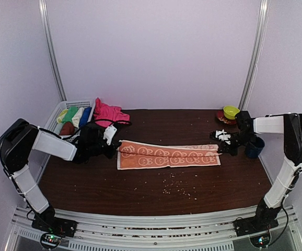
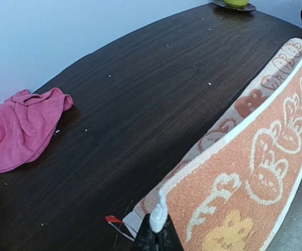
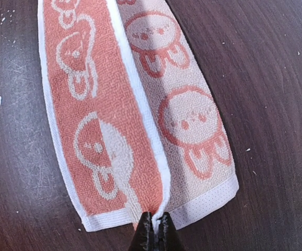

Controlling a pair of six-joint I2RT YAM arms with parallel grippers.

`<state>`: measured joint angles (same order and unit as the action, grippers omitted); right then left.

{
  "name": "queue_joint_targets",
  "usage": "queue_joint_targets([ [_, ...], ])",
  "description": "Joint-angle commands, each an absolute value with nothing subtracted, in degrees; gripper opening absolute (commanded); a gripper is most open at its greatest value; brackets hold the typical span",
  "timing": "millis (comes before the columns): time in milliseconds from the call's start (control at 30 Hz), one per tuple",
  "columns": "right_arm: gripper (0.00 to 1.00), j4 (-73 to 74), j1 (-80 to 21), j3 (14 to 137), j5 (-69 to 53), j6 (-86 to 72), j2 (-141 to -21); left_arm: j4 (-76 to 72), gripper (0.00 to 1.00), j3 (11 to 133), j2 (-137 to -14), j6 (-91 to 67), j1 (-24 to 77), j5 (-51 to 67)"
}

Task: Roll the towels
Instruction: Fold the towel at the center of the board.

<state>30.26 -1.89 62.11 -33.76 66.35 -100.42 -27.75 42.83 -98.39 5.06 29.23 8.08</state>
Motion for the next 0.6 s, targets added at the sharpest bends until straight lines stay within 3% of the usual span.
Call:
queue_joint_targets([
  [0,0.00,26.74,-2.72,61.10,-30.41,64.67,-98.28,-26.43,0.00,43.67,-99.00,5.92,28.73,9.30],
  [567,0.04,27.10,-3.52,59.81,-27.89,66.73,-98.77,-20.92,0.00,43.60,-98.13,5.47,29.11,12.02],
])
